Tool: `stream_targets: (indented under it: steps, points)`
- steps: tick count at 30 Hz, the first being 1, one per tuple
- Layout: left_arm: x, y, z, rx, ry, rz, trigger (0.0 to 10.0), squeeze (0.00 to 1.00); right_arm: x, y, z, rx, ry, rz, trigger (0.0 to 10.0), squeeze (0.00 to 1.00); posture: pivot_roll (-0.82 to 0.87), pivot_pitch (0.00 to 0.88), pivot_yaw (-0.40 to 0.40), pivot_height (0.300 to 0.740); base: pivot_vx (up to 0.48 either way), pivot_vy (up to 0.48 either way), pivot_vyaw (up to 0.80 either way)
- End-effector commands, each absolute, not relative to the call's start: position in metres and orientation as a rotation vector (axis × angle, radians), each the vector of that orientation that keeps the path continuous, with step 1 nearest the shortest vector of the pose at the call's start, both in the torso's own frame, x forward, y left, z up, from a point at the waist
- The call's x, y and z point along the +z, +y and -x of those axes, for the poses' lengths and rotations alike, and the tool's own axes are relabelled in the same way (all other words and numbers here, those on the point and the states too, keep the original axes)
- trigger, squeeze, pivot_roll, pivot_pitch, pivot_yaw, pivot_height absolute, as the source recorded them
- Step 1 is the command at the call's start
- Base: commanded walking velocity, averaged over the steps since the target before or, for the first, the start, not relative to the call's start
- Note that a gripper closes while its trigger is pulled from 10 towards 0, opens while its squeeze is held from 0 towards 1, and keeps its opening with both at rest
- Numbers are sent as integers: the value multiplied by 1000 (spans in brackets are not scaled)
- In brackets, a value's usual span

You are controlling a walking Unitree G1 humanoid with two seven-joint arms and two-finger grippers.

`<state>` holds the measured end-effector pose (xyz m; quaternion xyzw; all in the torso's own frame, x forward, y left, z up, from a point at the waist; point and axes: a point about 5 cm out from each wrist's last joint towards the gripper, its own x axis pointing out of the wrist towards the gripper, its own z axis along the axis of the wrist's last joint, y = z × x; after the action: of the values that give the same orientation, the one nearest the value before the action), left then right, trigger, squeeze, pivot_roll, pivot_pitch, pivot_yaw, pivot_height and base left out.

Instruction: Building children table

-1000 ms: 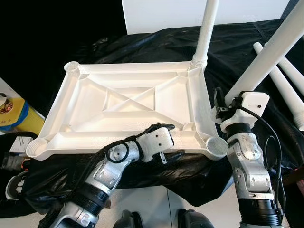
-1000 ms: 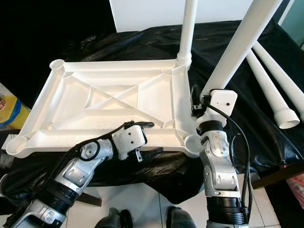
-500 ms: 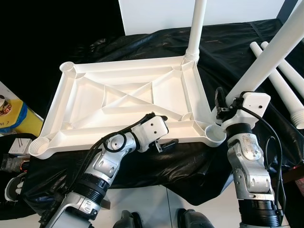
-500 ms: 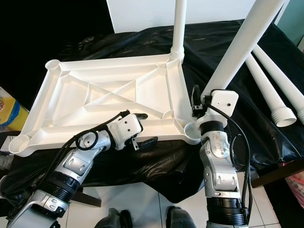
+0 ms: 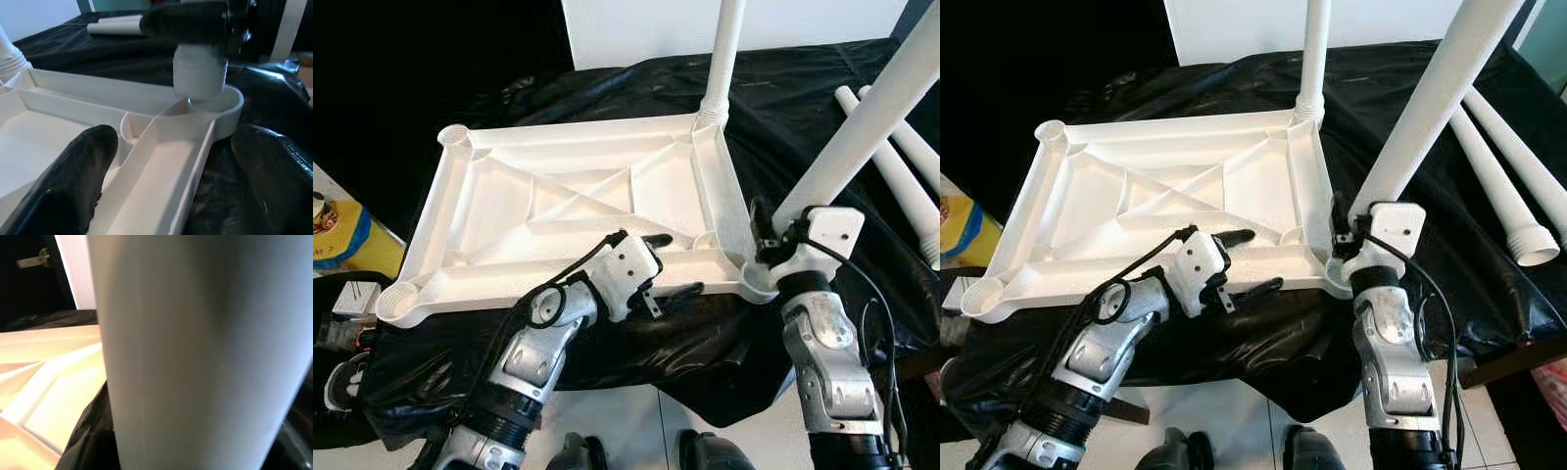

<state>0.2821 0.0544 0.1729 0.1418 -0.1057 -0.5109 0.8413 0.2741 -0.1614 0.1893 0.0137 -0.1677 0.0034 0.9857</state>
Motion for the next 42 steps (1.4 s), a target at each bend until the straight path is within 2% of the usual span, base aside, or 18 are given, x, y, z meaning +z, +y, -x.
stream_targets:
  steps: [1, 4, 11, 24, 42]
  points:
    - [169, 52, -274, -1149, -198, -282, 10000, 0, 188, -160, -271, 25, -332, -28, 10000, 0, -165, 163, 57, 740, 0, 0, 0]
    - [166, 47, -263, -1225, -182, -273, 10000, 0, 183, -159, -267, 36, -314, -24, 10000, 0, -165, 166, 57, 740, 0, 0, 0]
    - [163, 44, -253, -1267, -163, -251, 10000, 0, 167, -163, -255, 42, -252, -9, 10000, 0, -163, 174, 61, 740, 0, 0, 0]
    - [164, 44, -244, -1260, -137, -210, 10000, 0, 150, -174, -255, 25, -193, -1, 10000, 0, -161, 184, 65, 740, 0, 0, 0]
    - [171, 44, -242, -1238, -131, -198, 10000, 0, 133, -165, -251, 195, -235, 132, 10000, 0, -154, 181, 74, 740, 0, 0, 0]
